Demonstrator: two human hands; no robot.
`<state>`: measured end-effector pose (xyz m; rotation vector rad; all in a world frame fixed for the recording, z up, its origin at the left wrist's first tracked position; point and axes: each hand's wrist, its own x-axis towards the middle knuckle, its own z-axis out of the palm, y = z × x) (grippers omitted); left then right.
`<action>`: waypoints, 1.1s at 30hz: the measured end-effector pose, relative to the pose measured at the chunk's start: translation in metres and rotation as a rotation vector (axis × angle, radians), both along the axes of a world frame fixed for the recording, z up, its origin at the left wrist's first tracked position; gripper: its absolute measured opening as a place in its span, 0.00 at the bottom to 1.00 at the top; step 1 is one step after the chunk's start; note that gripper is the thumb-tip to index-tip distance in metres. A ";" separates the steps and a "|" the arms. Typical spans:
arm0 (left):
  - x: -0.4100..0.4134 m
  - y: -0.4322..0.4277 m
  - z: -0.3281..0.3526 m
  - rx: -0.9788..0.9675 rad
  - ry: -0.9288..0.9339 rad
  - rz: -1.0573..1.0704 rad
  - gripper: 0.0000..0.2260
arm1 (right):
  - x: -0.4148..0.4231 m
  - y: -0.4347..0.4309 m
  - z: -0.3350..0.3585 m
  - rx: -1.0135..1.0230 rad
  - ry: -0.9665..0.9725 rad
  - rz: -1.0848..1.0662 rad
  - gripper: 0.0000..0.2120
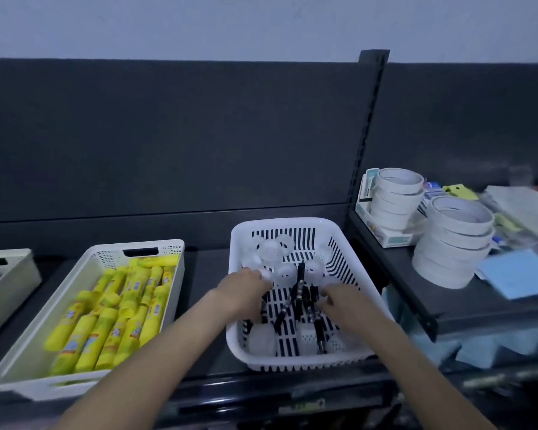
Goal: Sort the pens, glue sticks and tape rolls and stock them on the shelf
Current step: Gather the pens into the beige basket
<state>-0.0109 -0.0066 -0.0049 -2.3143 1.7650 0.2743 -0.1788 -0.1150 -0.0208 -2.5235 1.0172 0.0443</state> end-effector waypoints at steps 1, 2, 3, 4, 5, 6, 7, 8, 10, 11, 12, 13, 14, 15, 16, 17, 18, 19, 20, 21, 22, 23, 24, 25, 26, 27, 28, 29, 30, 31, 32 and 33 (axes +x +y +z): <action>0.002 -0.003 -0.001 0.027 -0.037 -0.017 0.18 | 0.003 -0.003 -0.003 0.032 0.003 0.013 0.11; 0.004 -0.006 -0.001 0.020 -0.041 -0.014 0.15 | 0.005 -0.005 -0.005 0.049 0.011 0.023 0.12; 0.008 -0.009 -0.001 -0.011 -0.013 0.006 0.14 | 0.008 -0.008 -0.007 0.055 0.030 0.029 0.14; 0.011 -0.011 0.000 -0.067 0.034 0.028 0.13 | 0.011 -0.010 -0.007 0.056 0.055 0.029 0.15; 0.015 -0.014 0.001 -0.138 0.092 0.054 0.13 | 0.014 -0.013 -0.008 0.052 0.083 0.028 0.17; 0.018 -0.016 0.002 -0.214 0.150 0.077 0.14 | 0.018 -0.015 -0.009 0.043 0.113 0.025 0.19; 0.019 -0.019 0.003 -0.268 0.204 0.103 0.16 | 0.023 -0.016 -0.011 0.039 0.147 0.022 0.20; 0.019 -0.022 0.004 -0.298 0.251 0.126 0.19 | 0.027 -0.017 -0.013 0.037 0.178 0.020 0.20; 0.016 -0.027 0.002 -0.282 0.286 0.182 0.25 | 0.037 -0.017 -0.019 0.035 0.211 0.015 0.17; 0.015 -0.029 0.001 -0.279 0.259 0.211 0.26 | 0.042 -0.017 -0.022 0.041 0.215 0.016 0.16; 0.013 -0.030 0.000 -0.287 0.209 0.237 0.23 | 0.047 -0.018 -0.025 0.051 0.222 0.020 0.16; 0.011 -0.031 -0.001 -0.298 0.143 0.248 0.18 | 0.051 -0.018 -0.028 0.066 0.231 0.020 0.17; 0.008 -0.031 -0.003 -0.282 0.074 0.249 0.11 | 0.055 -0.019 -0.031 0.074 0.231 0.016 0.18; 0.005 -0.031 -0.006 -0.243 0.005 0.234 0.05 | 0.058 -0.019 -0.033 0.082 0.220 0.006 0.19; 0.002 -0.031 -0.011 -0.185 -0.067 0.205 0.05 | 0.060 -0.019 -0.035 0.089 0.200 -0.005 0.19; -0.002 -0.031 -0.017 -0.112 -0.131 0.167 0.07 | 0.062 -0.018 -0.037 0.097 0.185 -0.013 0.19; -0.005 -0.030 -0.024 -0.046 -0.183 0.123 0.08 | 0.063 -0.016 -0.038 0.096 0.187 -0.015 0.18; -0.007 -0.030 -0.031 0.006 -0.227 0.090 0.10 | 0.064 -0.015 -0.039 0.097 0.198 -0.016 0.18; -0.008 -0.031 -0.039 0.040 -0.253 0.074 0.10 | 0.064 -0.015 -0.040 0.101 0.205 -0.020 0.17; -0.008 -0.033 -0.043 0.046 -0.244 0.081 0.11 | 0.063 -0.016 -0.040 0.116 0.198 -0.027 0.16; -0.008 -0.035 -0.046 0.037 -0.214 0.097 0.12 | 0.062 -0.018 -0.040 0.140 0.186 -0.038 0.16; -0.007 -0.036 -0.047 0.016 -0.173 0.115 0.12 | 0.060 -0.020 -0.040 0.167 0.166 -0.049 0.15; -0.007 -0.037 -0.047 -0.006 -0.119 0.138 0.14 | 0.059 -0.021 -0.039 0.184 0.145 -0.056 0.15; -0.006 -0.038 -0.045 -0.021 -0.053 0.165 0.15 | 0.057 -0.023 -0.038 0.189 0.118 -0.062 0.15; -0.007 -0.038 -0.043 -0.031 0.018 0.193 0.16 | 0.056 -0.024 -0.036 0.191 0.088 -0.076 0.16; -0.009 -0.039 -0.041 -0.039 0.079 0.214 0.17 | 0.055 -0.025 -0.035 0.193 0.044 -0.098 0.17; -0.010 -0.039 -0.040 -0.051 0.131 0.223 0.18 | 0.054 -0.027 -0.033 0.190 -0.003 -0.126 0.18; -0.012 -0.040 -0.040 -0.065 0.180 0.232 0.19 | 0.052 -0.028 -0.031 0.191 -0.044 -0.147 0.19; -0.013 -0.040 -0.041 -0.085 0.238 0.254 0.19 | 0.049 -0.029 -0.029 0.188 -0.078 -0.155 0.19; -0.013 -0.041 -0.042 -0.109 0.304 0.290 0.19 | 0.047 -0.030 -0.028 0.190 -0.111 -0.161 0.19; -0.013 -0.042 -0.041 -0.127 0.375 0.336 0.20 | 0.045 -0.031 -0.028 0.196 -0.138 -0.169 0.19; -0.013 -0.043 -0.040 -0.141 0.438 0.380 0.22 | 0.042 -0.032 -0.028 0.199 -0.159 -0.180 0.18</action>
